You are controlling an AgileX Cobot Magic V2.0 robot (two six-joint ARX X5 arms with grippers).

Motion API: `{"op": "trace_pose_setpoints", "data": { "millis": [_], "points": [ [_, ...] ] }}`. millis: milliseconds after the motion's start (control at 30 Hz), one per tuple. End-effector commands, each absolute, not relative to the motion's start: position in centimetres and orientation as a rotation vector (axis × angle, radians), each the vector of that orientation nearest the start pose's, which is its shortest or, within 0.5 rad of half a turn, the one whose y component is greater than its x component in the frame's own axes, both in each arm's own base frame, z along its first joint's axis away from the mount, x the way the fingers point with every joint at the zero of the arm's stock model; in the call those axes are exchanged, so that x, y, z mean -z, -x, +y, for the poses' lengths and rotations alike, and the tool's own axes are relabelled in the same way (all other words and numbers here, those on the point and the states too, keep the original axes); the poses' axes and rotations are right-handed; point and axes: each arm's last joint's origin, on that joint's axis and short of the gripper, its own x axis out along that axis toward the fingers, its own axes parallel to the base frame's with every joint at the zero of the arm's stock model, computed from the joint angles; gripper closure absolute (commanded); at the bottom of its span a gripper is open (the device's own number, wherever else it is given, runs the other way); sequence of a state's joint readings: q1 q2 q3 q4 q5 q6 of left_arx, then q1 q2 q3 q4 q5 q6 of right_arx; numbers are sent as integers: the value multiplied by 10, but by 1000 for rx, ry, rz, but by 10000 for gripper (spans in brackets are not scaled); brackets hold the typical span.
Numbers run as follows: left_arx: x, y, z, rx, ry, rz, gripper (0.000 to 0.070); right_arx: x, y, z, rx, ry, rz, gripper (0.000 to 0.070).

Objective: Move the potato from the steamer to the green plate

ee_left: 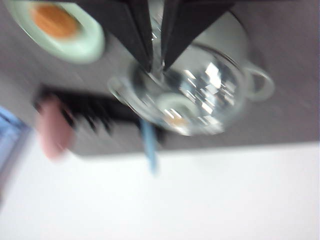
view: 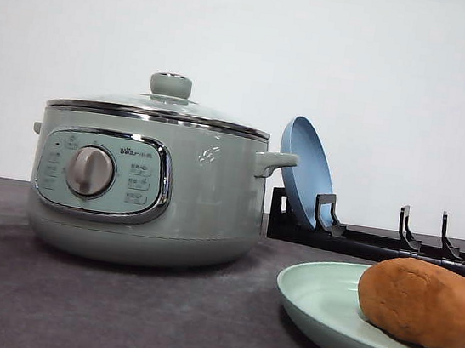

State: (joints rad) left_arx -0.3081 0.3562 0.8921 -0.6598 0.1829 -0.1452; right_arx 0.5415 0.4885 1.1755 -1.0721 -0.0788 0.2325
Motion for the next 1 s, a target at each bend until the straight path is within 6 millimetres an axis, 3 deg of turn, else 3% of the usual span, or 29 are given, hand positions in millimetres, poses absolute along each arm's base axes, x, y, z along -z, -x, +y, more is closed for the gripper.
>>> {"op": "trace_pose_setpoints", "data": {
  "millis": [0, 167, 300, 433, 700, 967],
  "points": [
    [-345, -52, -19, 431, 143, 90, 675, -398, -21, 15, -574, -132, 425, 651],
    [-288, -67, -14, 318, 53, -10, 675, -398, -21, 15, -574, -132, 425, 651],
    [-238, -82, -12, 261, -4, 46, 675, -398, -21, 16, -574, -133, 424, 651],
    [-202, -90, -8, 215, 5, 132, 675, -398, -21, 16, -575, -135, 416, 651],
    [-172, -95, -1, 44, 35, 164, 675, -400, -22, 16, -579, -140, 394, 651],
    [-153, -96, 0, 3, 70, 138, 675, -400, -22, 16, -579, -140, 394, 651]
  ]
}}
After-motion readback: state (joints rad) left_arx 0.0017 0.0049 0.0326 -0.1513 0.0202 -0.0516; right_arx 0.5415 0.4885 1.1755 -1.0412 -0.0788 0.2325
